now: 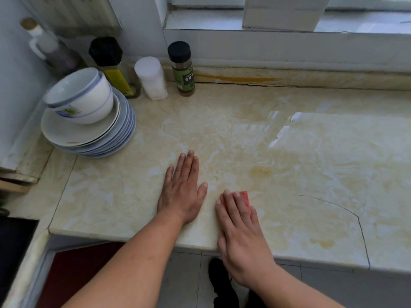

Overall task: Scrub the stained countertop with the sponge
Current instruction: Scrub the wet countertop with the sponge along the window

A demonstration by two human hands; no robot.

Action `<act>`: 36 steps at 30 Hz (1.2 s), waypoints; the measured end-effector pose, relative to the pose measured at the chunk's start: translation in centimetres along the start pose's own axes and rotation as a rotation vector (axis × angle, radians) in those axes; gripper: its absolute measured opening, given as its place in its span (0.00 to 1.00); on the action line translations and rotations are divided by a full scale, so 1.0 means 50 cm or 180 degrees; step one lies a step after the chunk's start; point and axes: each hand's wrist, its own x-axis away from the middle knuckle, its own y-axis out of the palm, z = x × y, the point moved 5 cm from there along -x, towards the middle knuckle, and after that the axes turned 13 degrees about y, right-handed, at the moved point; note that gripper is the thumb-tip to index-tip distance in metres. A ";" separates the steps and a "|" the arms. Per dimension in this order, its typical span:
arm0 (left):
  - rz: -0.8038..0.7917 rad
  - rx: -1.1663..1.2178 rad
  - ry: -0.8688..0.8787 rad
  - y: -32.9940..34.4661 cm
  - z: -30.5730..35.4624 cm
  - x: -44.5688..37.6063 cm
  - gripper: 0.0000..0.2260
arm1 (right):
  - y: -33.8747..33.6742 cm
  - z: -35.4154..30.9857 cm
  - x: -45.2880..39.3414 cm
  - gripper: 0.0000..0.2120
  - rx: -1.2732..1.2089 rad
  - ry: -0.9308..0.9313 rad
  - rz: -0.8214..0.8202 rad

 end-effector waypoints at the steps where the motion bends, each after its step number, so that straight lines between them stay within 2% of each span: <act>1: 0.0011 -0.0007 0.0003 0.000 -0.002 -0.002 0.35 | 0.002 -0.001 -0.008 0.36 0.0010 -0.0031 -0.0006; 7: -0.0003 -0.0033 -0.0014 -0.001 -0.002 -0.006 0.39 | -0.041 -0.040 -0.198 0.31 -0.0232 0.0011 0.0037; 9: -0.0008 -0.0018 -0.0008 0.000 -0.003 -0.007 0.38 | -0.039 -0.042 -0.198 0.31 -0.0190 0.0040 0.0039; 14: -0.0059 -0.0010 0.0015 0.000 -0.003 -0.005 0.34 | -0.015 -0.038 -0.064 0.36 -0.0287 -0.0127 -0.0044; 17: -0.0081 -0.0025 0.0045 0.000 -0.007 -0.006 0.33 | -0.020 -0.045 -0.112 0.34 -0.0370 0.0020 -0.0048; 21: -0.0090 0.0030 0.0097 -0.003 -0.009 -0.008 0.32 | -0.052 -0.067 -0.215 0.38 -0.0418 0.0207 -0.0035; 28: -0.0088 0.0057 0.0097 -0.003 -0.006 -0.006 0.33 | 0.006 -0.059 -0.040 0.36 -0.0245 0.0125 0.0074; 31: -0.0128 0.0079 0.0064 -0.005 -0.003 -0.002 0.34 | 0.012 -0.053 -0.030 0.35 -0.0154 0.0046 0.0150; 33: -0.0133 0.0034 0.0042 -0.004 -0.004 -0.002 0.35 | 0.004 -0.023 -0.035 0.35 -0.0170 0.0090 0.0169; 36: -0.0138 -0.0028 0.0002 -0.001 -0.004 -0.001 0.35 | -0.017 0.081 -0.017 0.35 -0.0278 0.0480 0.0284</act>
